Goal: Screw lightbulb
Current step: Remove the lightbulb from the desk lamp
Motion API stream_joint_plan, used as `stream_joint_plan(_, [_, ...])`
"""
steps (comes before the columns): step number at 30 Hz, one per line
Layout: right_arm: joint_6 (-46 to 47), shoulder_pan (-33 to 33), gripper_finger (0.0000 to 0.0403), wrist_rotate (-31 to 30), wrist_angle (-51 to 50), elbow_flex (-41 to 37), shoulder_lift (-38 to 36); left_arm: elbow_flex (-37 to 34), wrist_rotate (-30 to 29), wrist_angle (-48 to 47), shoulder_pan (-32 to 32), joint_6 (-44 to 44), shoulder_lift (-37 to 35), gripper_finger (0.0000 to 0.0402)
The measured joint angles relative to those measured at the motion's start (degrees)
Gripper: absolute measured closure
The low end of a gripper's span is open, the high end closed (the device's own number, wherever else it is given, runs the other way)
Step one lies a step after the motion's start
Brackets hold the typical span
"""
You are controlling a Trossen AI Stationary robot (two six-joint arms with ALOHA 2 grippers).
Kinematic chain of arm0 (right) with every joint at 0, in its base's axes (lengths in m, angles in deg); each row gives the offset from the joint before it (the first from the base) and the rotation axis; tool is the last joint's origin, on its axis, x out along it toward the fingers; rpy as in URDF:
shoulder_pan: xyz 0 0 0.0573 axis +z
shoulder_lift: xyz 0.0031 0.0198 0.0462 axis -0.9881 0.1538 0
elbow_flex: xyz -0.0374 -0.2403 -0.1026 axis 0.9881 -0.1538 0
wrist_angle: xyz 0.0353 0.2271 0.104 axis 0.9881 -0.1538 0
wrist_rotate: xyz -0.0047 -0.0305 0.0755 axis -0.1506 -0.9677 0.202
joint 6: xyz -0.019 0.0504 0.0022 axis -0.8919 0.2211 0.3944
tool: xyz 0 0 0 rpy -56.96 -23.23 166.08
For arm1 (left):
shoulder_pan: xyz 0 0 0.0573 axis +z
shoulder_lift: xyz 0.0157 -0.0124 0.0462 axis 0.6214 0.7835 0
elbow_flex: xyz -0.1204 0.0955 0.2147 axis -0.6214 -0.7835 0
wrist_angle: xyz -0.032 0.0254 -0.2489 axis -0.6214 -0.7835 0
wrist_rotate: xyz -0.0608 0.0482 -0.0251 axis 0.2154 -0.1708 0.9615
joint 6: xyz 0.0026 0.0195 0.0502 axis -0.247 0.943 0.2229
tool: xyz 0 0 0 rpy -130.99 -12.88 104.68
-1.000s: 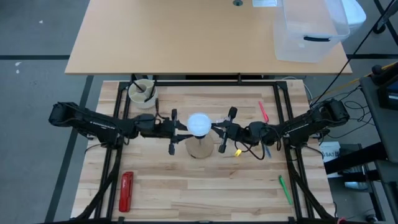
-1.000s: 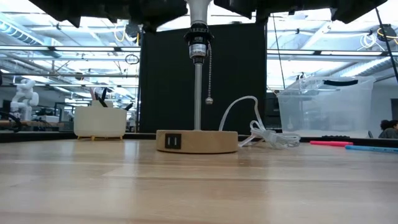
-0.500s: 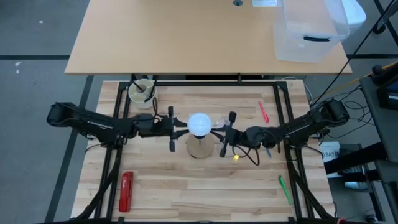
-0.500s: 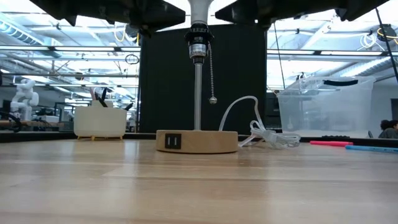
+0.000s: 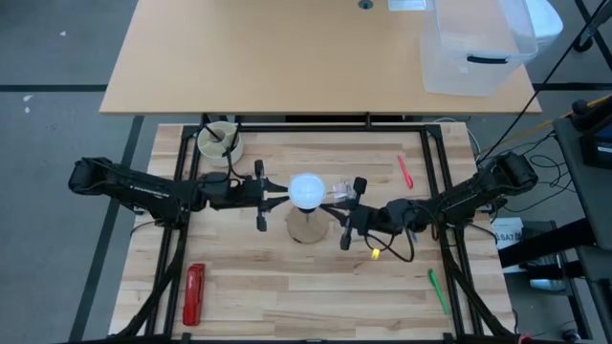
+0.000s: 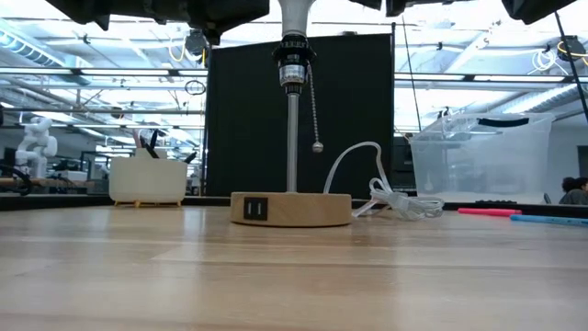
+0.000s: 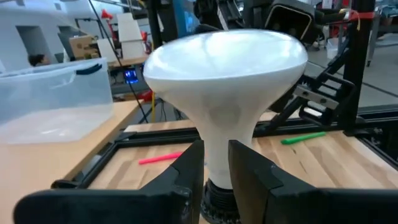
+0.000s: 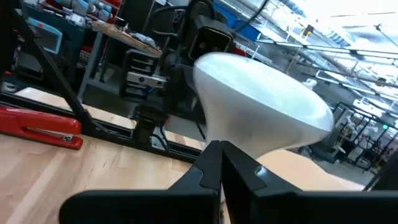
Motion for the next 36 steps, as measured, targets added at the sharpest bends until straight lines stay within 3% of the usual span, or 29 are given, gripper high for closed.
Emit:
stream_joint_plan(6, [-3.5, 1.8, 0.0403, -0.6, 1.7, 0.0, 0.0, 0.0, -0.5, -3.8, 0.0, 0.9, -3.0, 0.0325])
stream_joint_plan(11, [-8.3, 3.2, 0.0403, -7.0, 4.9, 0.0, 0.0, 0.0, -1.5, -5.0, 0.0, 1.5, -6.6, 0.0325])
stream_joint_plan(36, [-11.3, 2.2, 0.0403, -7.2, 9.5, 0.0, 0.0, 0.0, 3.0, -1.6, -0.2, 2.6, -7.2, 0.0325])
